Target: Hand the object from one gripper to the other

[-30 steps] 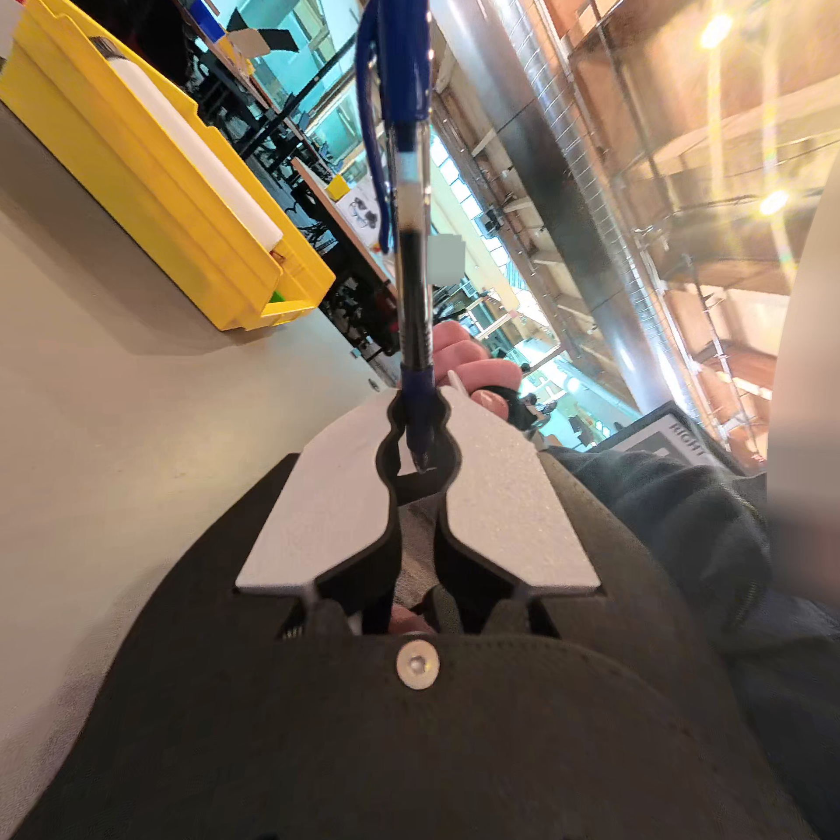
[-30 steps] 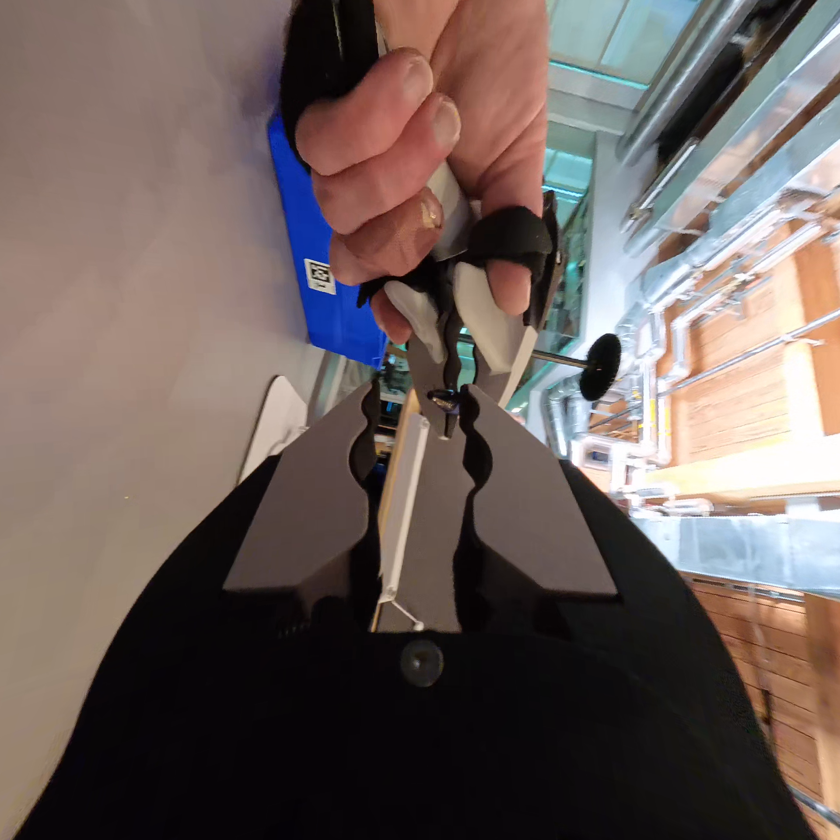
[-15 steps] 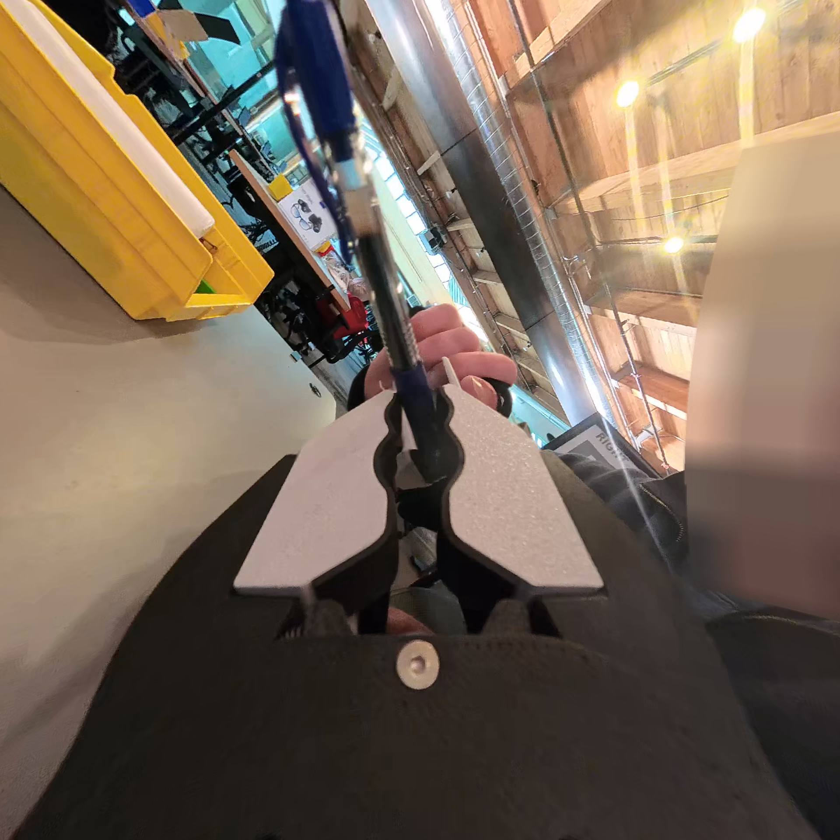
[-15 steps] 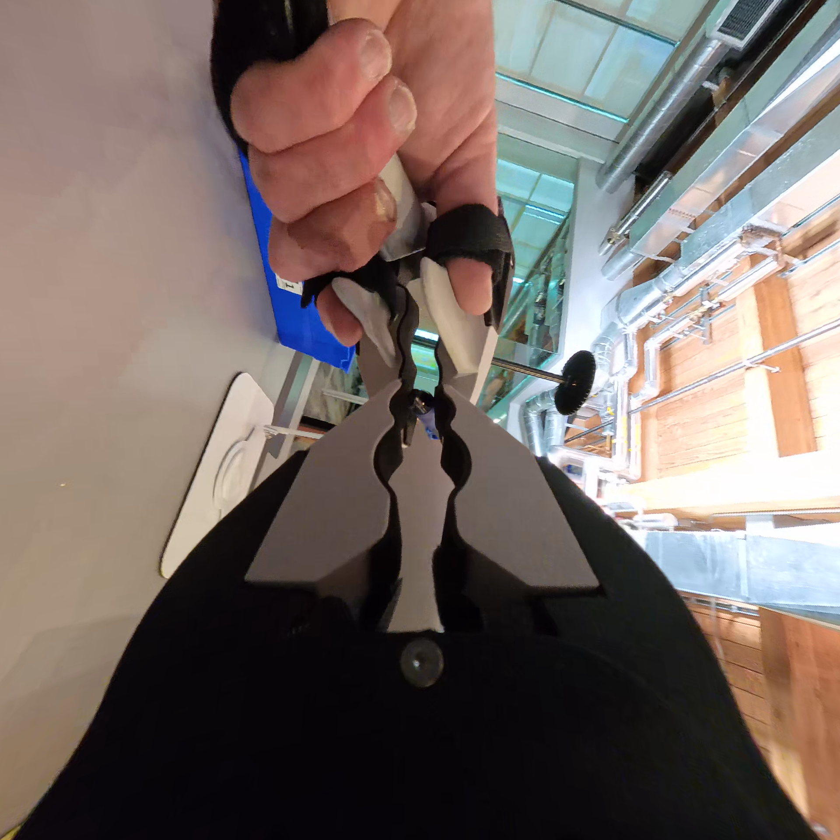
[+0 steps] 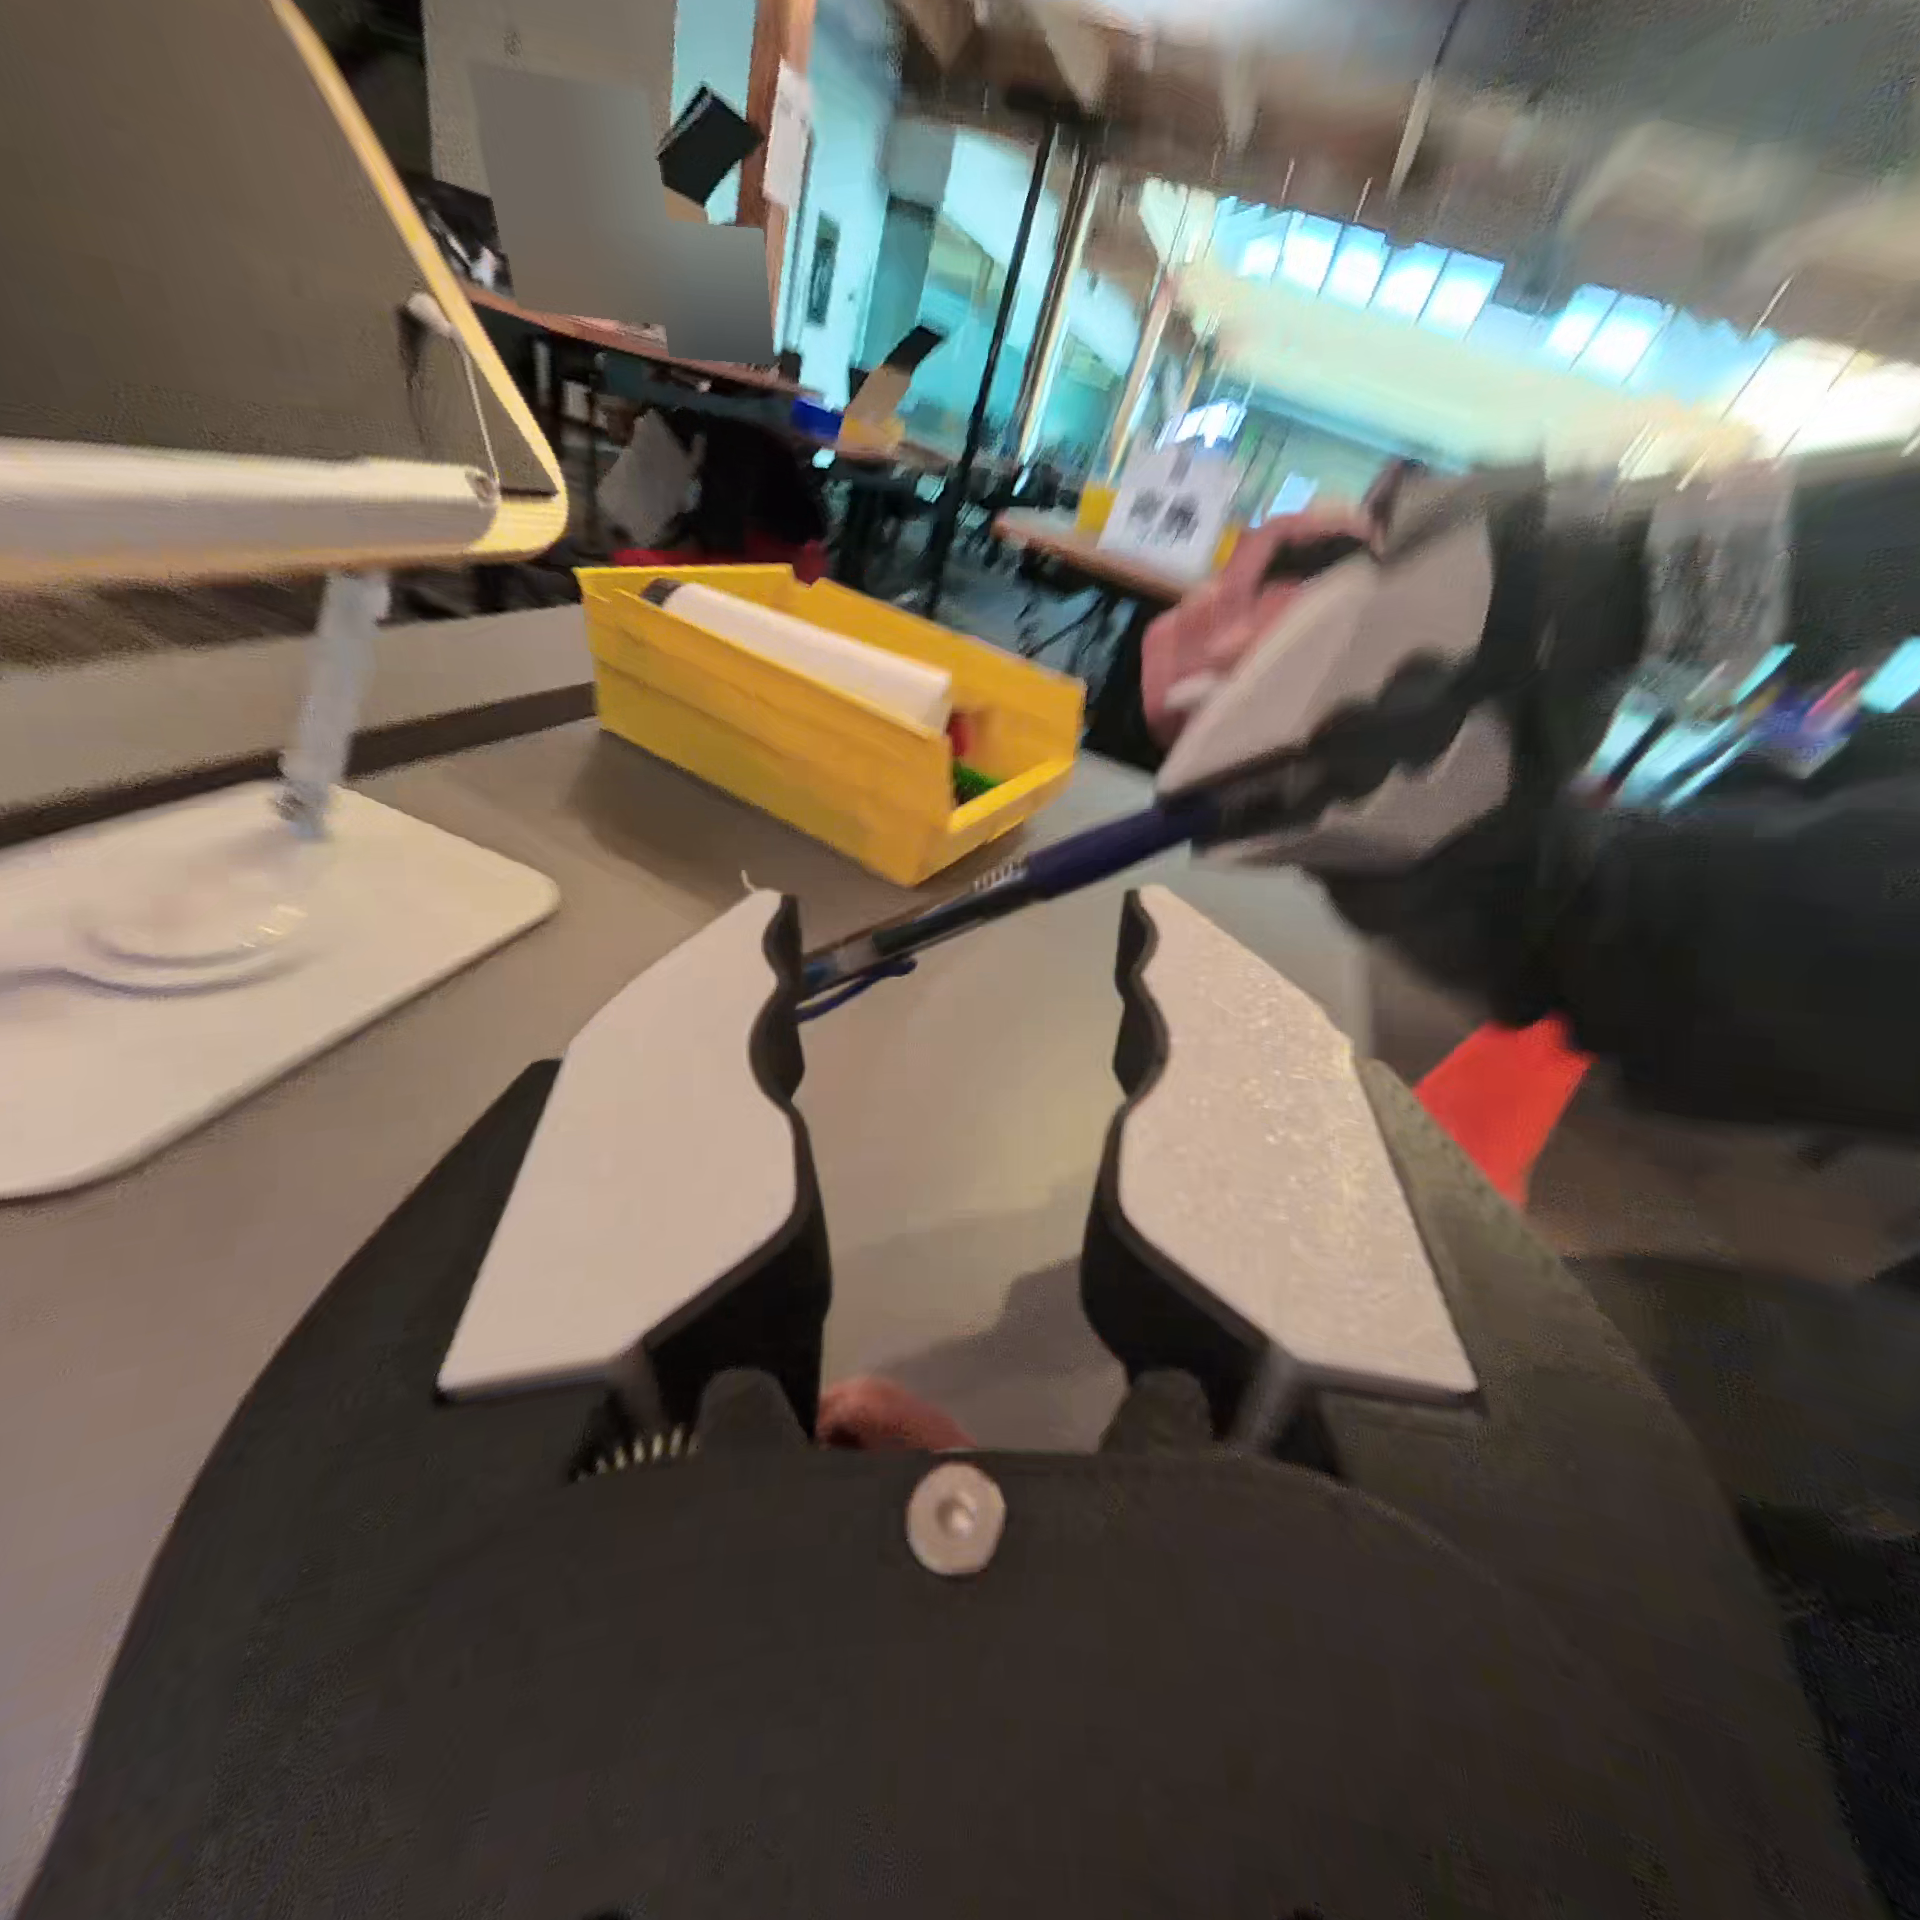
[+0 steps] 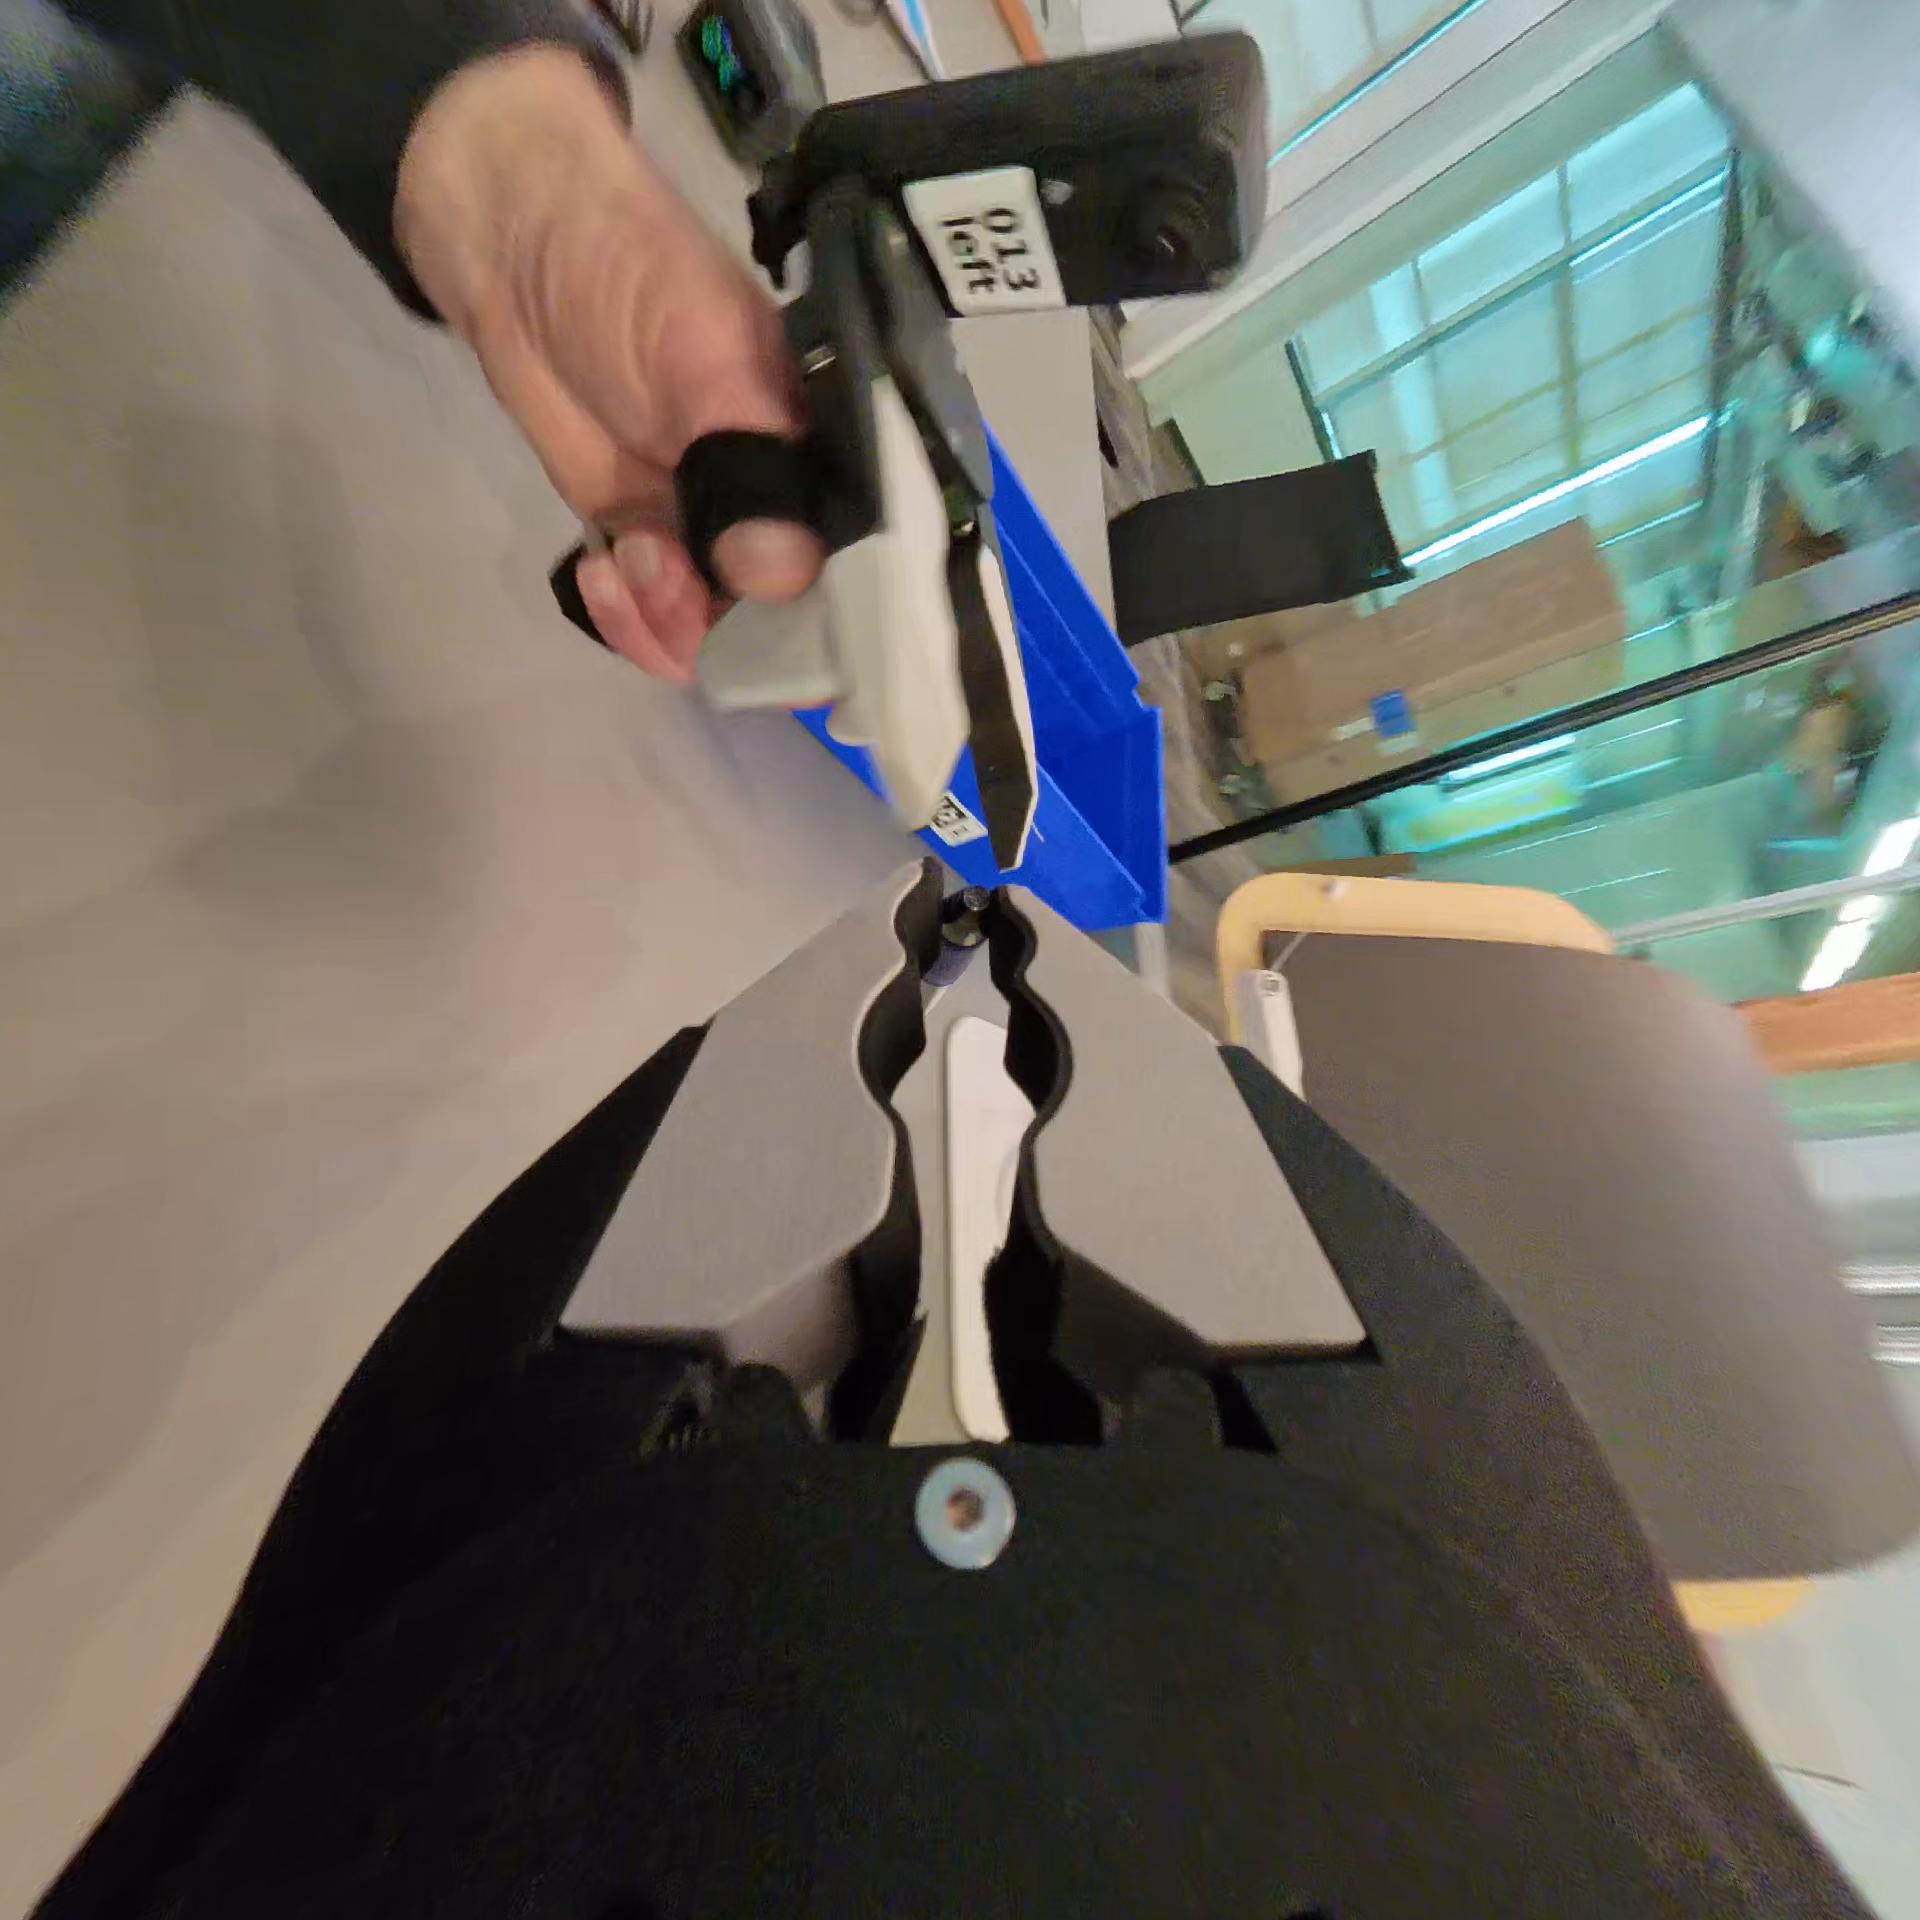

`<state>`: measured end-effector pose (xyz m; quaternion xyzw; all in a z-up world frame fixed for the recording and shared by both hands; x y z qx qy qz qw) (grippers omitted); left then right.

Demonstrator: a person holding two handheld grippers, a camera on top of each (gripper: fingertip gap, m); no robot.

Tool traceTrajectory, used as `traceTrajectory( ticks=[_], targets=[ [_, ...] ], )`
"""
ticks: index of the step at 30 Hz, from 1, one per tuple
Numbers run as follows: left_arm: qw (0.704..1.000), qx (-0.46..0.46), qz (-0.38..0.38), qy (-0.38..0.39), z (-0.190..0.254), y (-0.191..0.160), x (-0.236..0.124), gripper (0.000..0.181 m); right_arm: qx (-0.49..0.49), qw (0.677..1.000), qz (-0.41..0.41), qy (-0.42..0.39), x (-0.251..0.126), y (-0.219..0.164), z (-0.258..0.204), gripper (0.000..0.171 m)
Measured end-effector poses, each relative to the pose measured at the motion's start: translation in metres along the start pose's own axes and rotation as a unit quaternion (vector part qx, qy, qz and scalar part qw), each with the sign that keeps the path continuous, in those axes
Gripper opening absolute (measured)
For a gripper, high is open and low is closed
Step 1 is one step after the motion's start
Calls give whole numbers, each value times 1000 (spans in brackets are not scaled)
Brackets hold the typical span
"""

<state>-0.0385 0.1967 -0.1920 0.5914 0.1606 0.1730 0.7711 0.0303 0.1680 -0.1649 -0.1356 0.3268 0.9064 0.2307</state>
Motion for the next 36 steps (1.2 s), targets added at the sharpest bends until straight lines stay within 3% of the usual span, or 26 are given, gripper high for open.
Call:
traceTrajectory(
  ticks=[3, 6, 10, 12, 14, 16, 18, 23, 29, 31, 36],
  targets=[
    [987, 149, -46, 31, 9, -10, 8, 65, 123, 990, 43, 51, 0, 0, 9, 5],
    [968, 236, -77, 39, 14, -19, 19, 57, 210, 970, 82, 90, -3, 2, 19, 5],
    [949, 298, -87, 49, 14, -28, 27, 13, 254, 955, 102, 118, -4, 4, 23, 5],
    [952, 286, -95, 59, 11, -31, 29, 13, 264, 953, 96, 110, 1, 0, 25, 5],
    [962, 245, -100, 59, 7, -32, 30, 12, 259, 957, 99, 81, 3, -2, 29, 11],
    [983, 156, -85, 41, 4, -28, 30, 12, 240, 965, 93, 45, 3, -5, 34, 45],
    [998, 29, -65, 2, 0, -22, 27, 12, 174, 983, 57, 1, 0, -12, 34, 54],
    [970, -230, 0, -76, -17, -6, 19, 12, -68, 994, -56, -71, 7, -16, 5, 69],
    [935, -332, 63, -110, -16, 9, 17, 12, -213, 955, -111, -175, 26, -15, -20, 66],
    [928, -350, 70, -105, -13, 10, 18, 12, -211, 952, -112, -192, 34, -15, -25, 64],
    [908, -392, 103, -105, -9, 11, 20, 12, -179, 946, -114, -243, 41, -19, -20, 39]
  ],
)
Point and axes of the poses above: each gripper's, where its closed fingertips meet, x out along the fingers, y out of its top, z = x × y across the jaws, the point moved 3 cm from there along -x, back along the fingers, and after that the axes turned 5 degrees about y, right-handed, at the moved point
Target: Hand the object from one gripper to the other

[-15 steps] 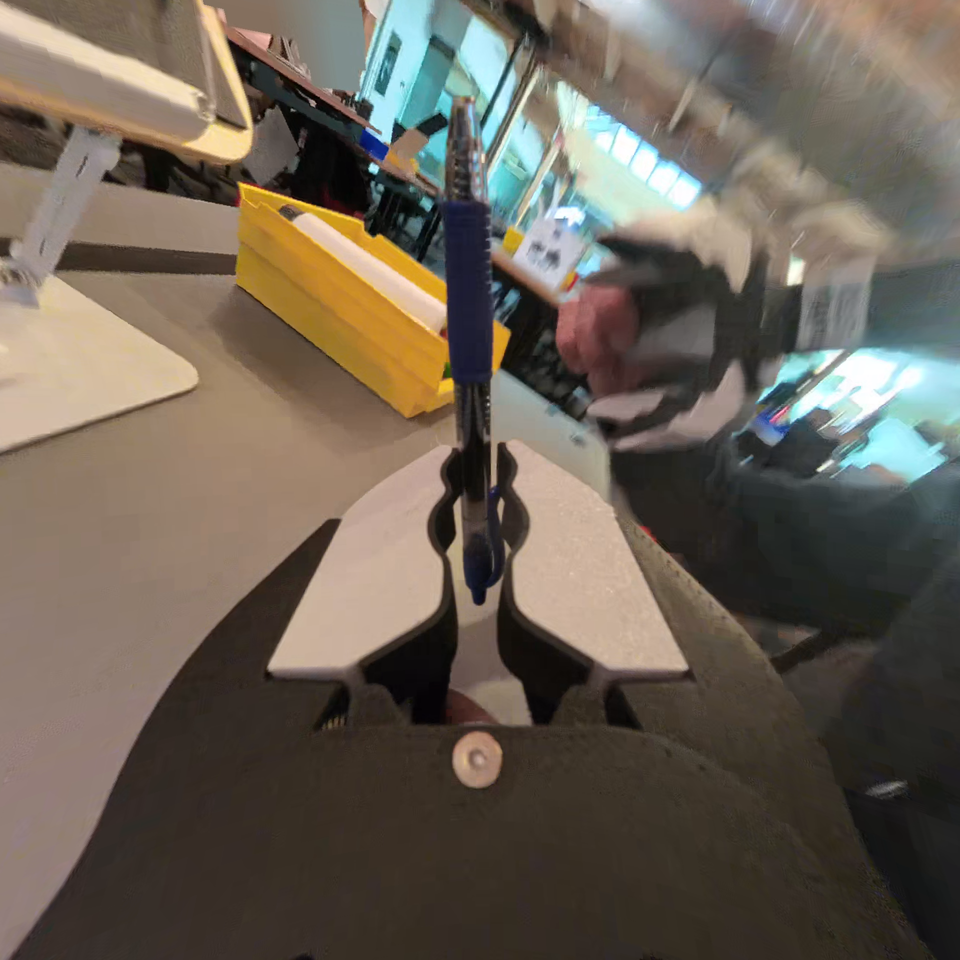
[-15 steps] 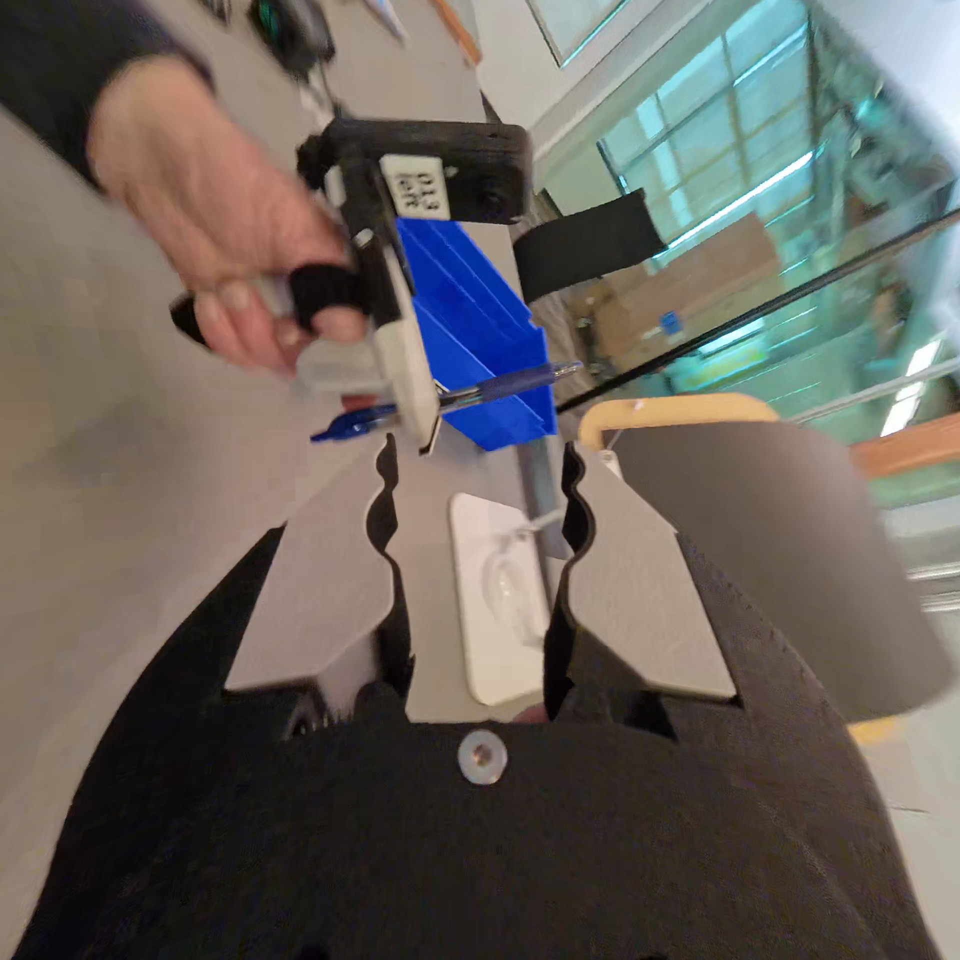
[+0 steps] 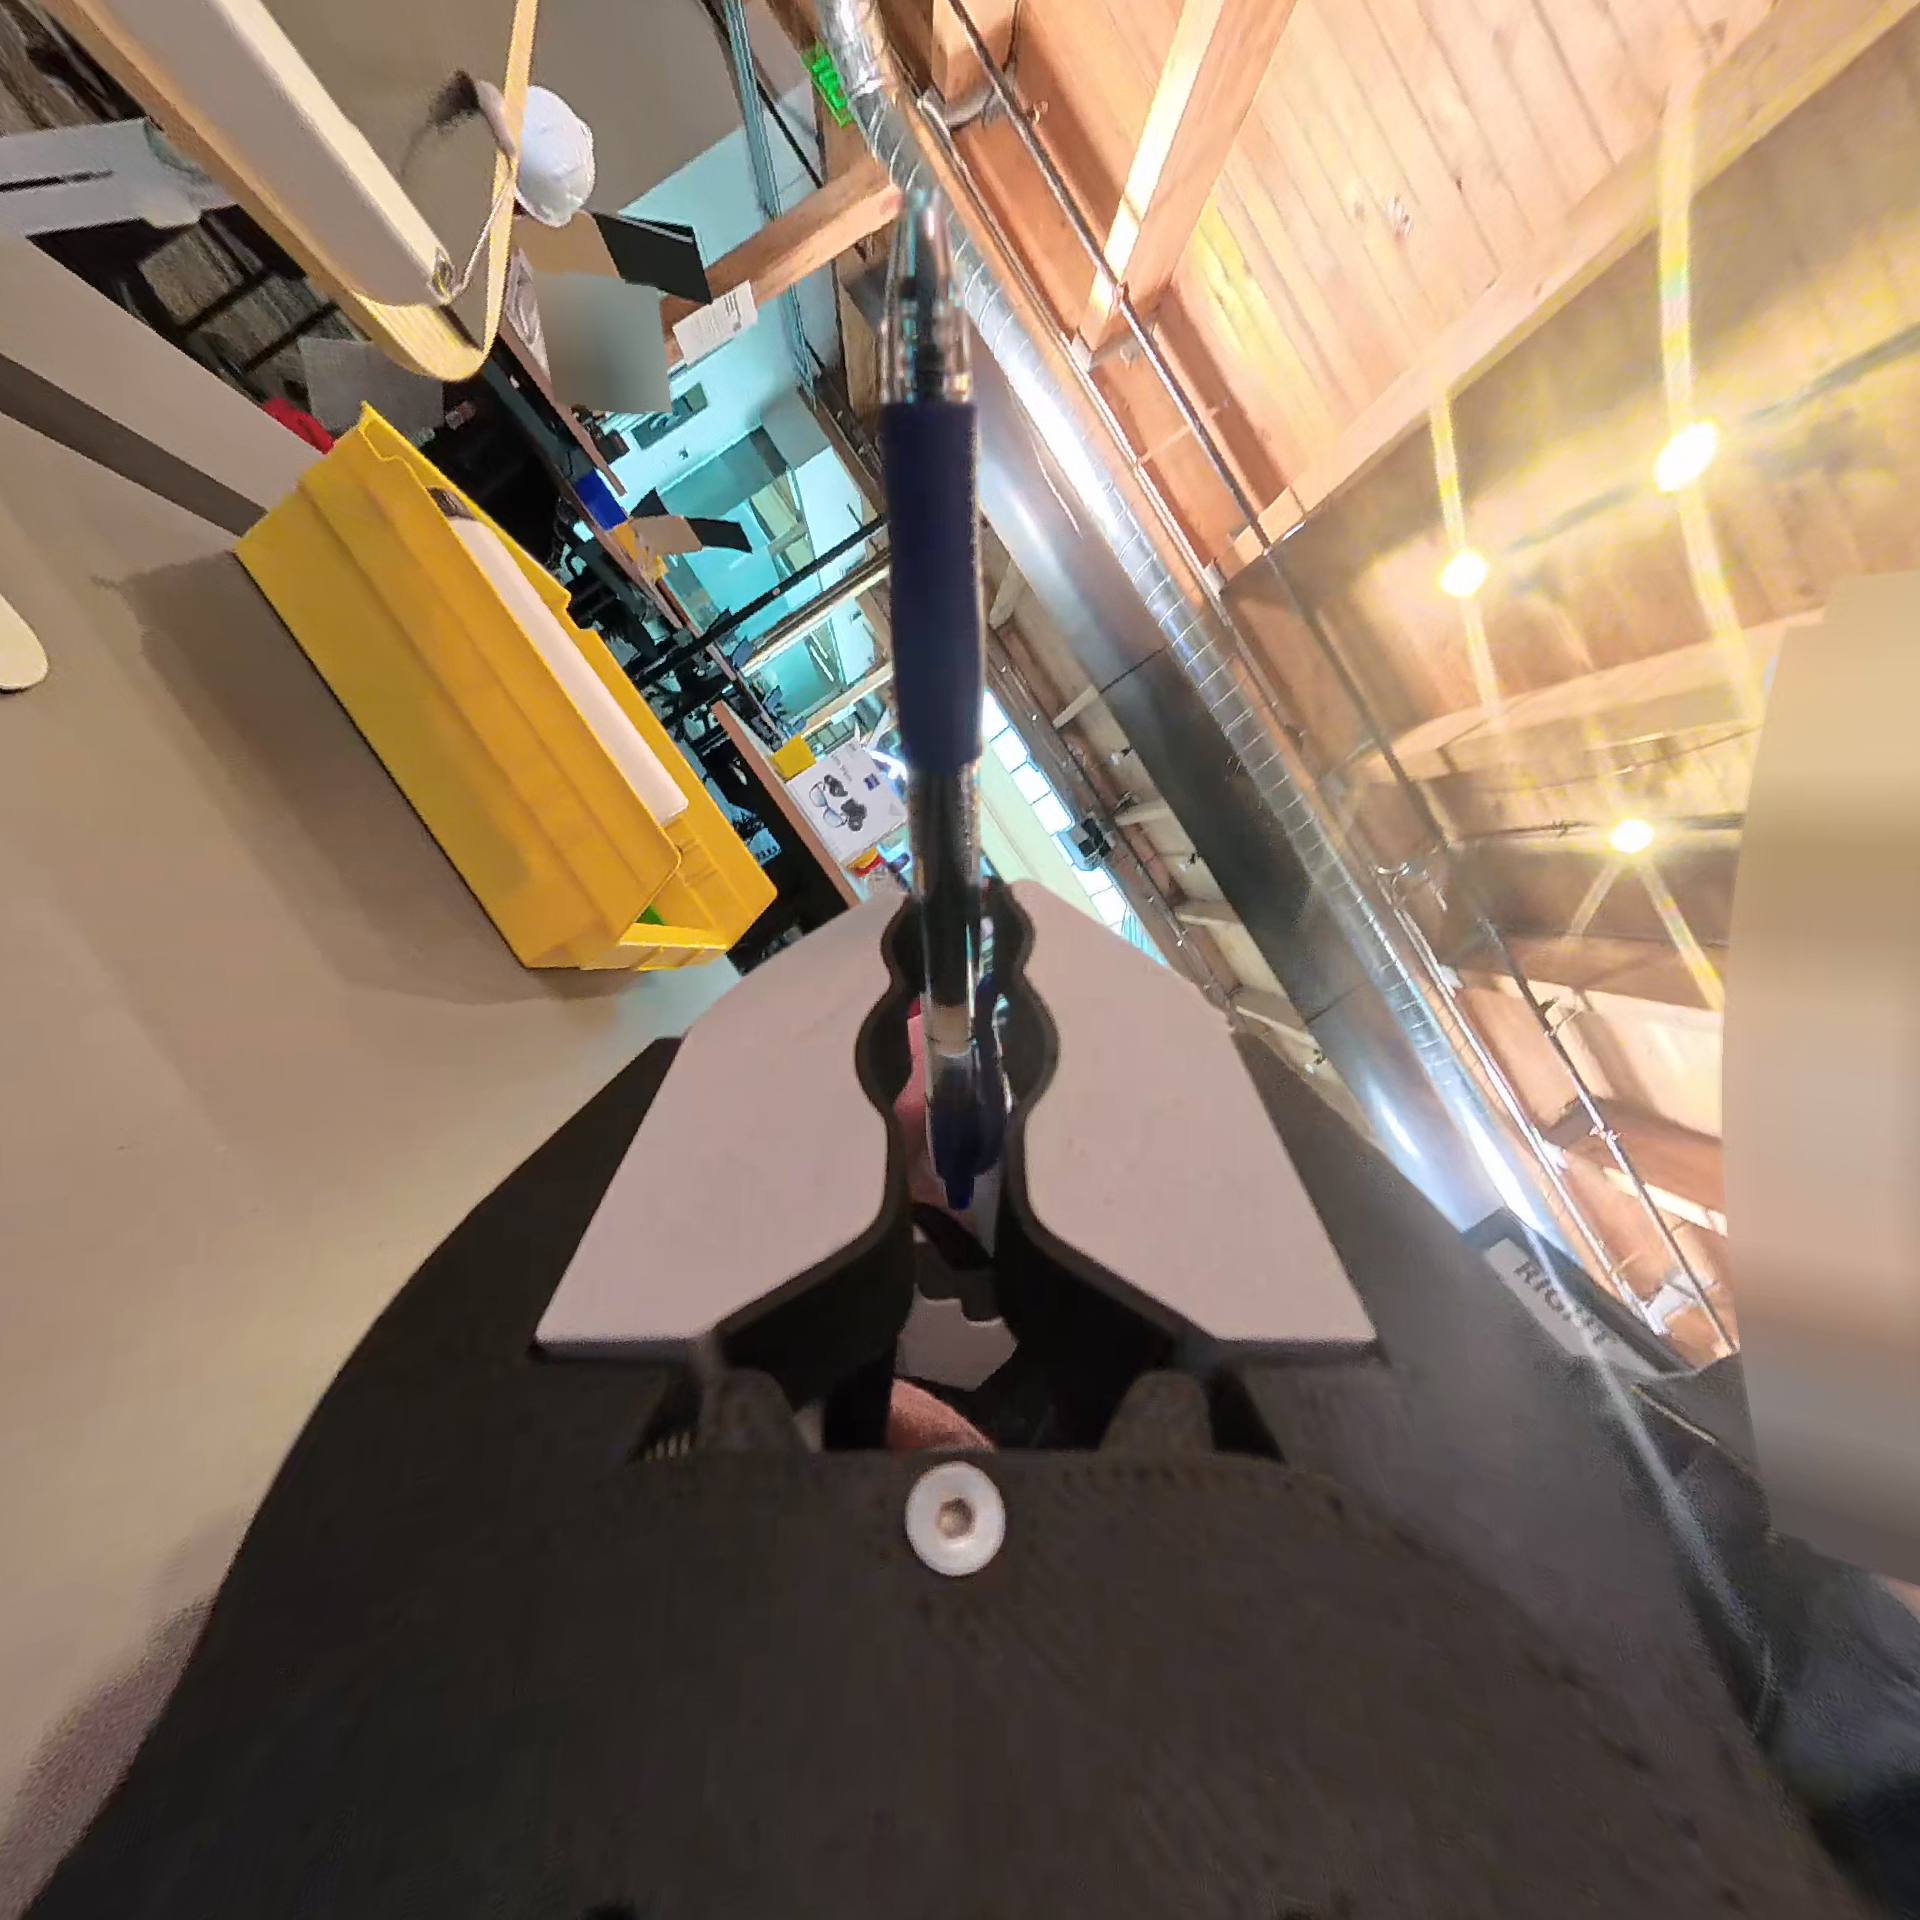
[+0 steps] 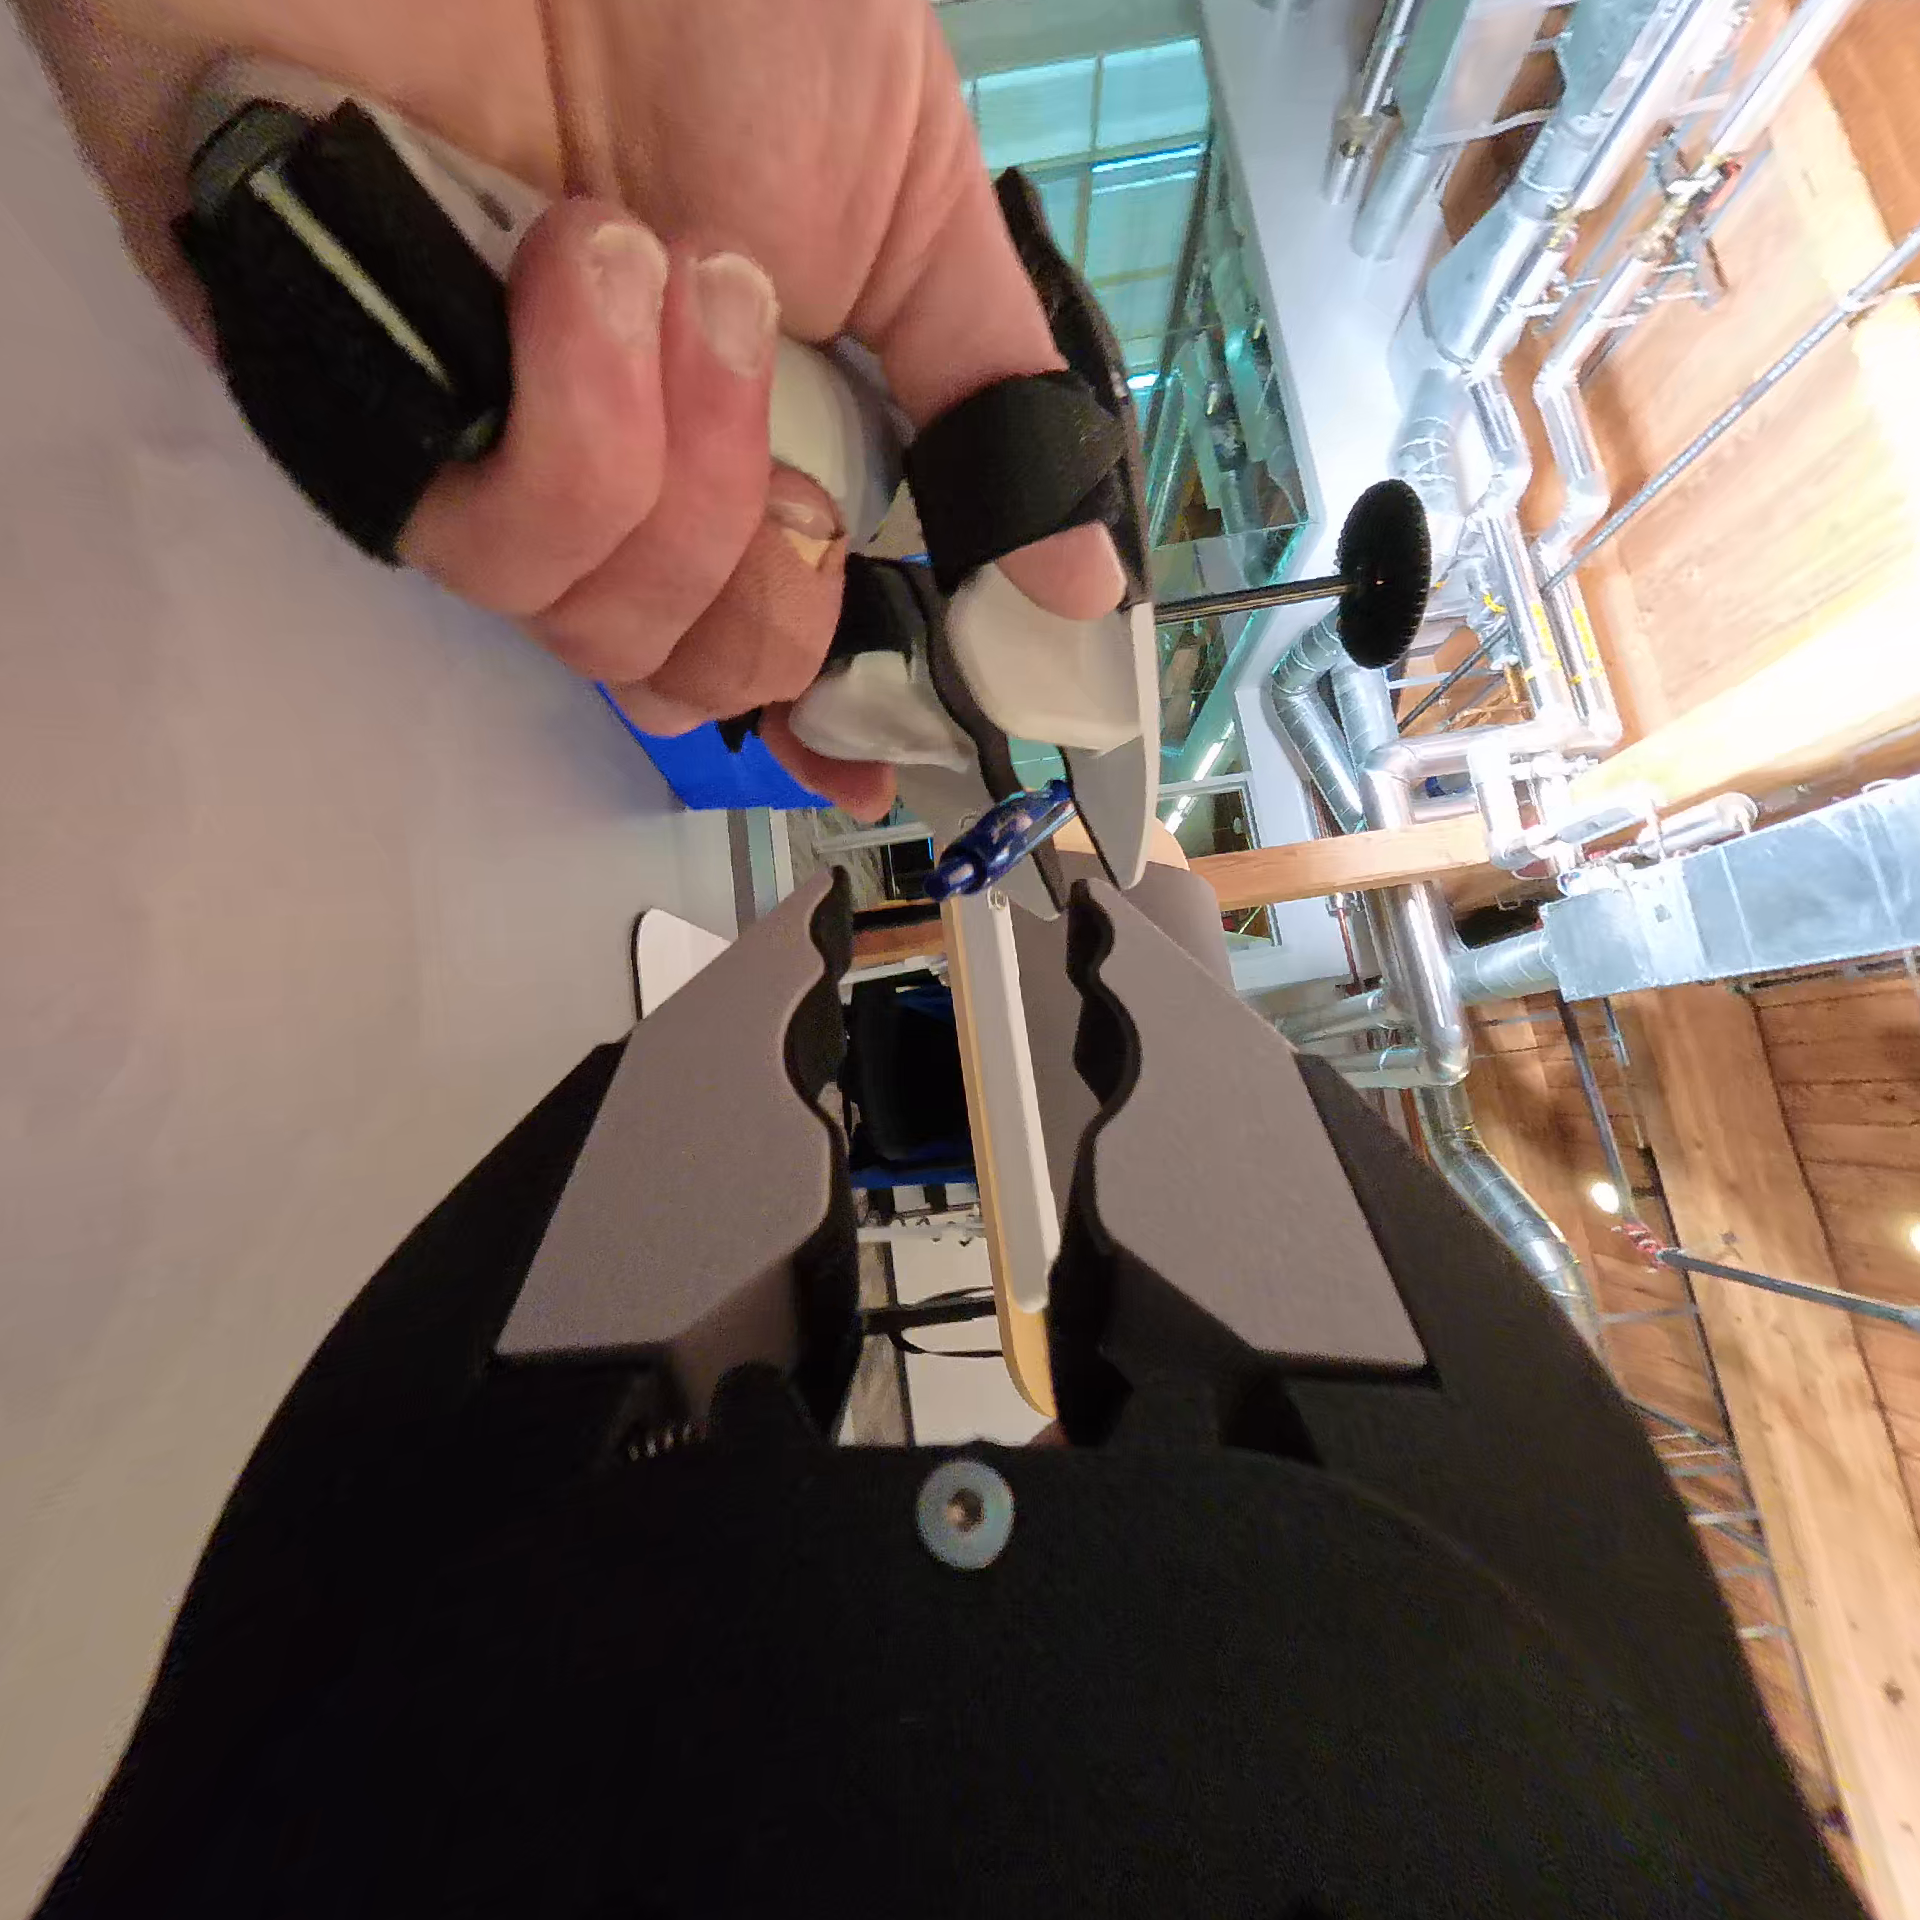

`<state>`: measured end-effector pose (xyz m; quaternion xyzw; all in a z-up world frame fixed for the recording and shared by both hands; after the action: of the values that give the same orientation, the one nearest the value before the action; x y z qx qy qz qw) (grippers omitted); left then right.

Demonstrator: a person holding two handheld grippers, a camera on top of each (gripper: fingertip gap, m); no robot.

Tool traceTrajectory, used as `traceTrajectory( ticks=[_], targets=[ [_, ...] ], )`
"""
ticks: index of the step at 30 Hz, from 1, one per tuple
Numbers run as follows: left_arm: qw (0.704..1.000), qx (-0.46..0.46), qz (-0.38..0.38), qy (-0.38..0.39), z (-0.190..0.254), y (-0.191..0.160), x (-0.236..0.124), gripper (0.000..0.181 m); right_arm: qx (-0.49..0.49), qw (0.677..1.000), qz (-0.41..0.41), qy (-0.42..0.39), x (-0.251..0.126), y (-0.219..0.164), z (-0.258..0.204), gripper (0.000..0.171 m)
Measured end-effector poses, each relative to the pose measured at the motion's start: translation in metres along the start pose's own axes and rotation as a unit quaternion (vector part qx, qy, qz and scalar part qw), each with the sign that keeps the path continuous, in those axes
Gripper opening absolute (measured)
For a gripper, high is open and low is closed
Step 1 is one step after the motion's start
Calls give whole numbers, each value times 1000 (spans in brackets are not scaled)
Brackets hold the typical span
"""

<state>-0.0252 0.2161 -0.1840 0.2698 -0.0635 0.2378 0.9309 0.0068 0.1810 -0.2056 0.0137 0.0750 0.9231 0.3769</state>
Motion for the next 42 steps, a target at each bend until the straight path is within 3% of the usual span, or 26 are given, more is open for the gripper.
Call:
traceTrajectory(
  ticks=[6, 16, 19, 23, 25, 27, 30, 34, 37, 41, 42],
  targets=[
    [999, -28, 14, -13, 0, -6, 4, 12, 40, 999, -2, -16, 4, 1, 4, 20],
    [999, -37, 23, -16, -2, -12, 6, 17, 91, 996, 5, 5, -4, -3, 13, 6],
    [999, 0, 35, -12, 1, -8, 4, 34, 134, 991, 11, 26, -6, -7, 19, 6],
    [989, 132, 34, 60, 3, -7, -7, 43, 200, 975, 8, 98, -10, -23, 27, 7],
    [965, 234, 18, 114, 4, -7, -14, 44, 246, 955, 15, 166, -12, -31, 28, 7],
    [924, 349, -7, 158, 8, -8, -19, 48, 276, 932, 24, 234, -17, -36, 29, 7],
    [829, 514, -90, 203, 8, -18, -16, 54, 294, 892, 10, 342, -21, -44, 27, 7],
    [712, 626, -213, 236, -11, -41, -7, 54, 302, 841, 10, 448, -25, -37, 35, 7],
    [688, 639, -247, 239, -21, -51, -2, 38, 284, 809, -12, 514, -28, -33, 38, 7],
    [694, 626, -267, 233, -28, -60, 0, 11, 258, 775, -28, 577, -29, -28, 36, 7],
    [695, 626, -270, 230, -29, -63, 1, 12, 254, 769, -31, 587, -28, -27, 35, 7]
  ],
)
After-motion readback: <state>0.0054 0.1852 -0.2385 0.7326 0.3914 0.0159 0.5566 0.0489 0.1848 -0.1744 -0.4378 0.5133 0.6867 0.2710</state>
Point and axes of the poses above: each gripper's, where its closed fingertips meet, x out along the fingers, y out of its top, z = x × y across the jaws, the point moved 3 cm from there along -x, back along the fingers, and after that the axes turned 5 degrees about y, right-handed, at the moved point
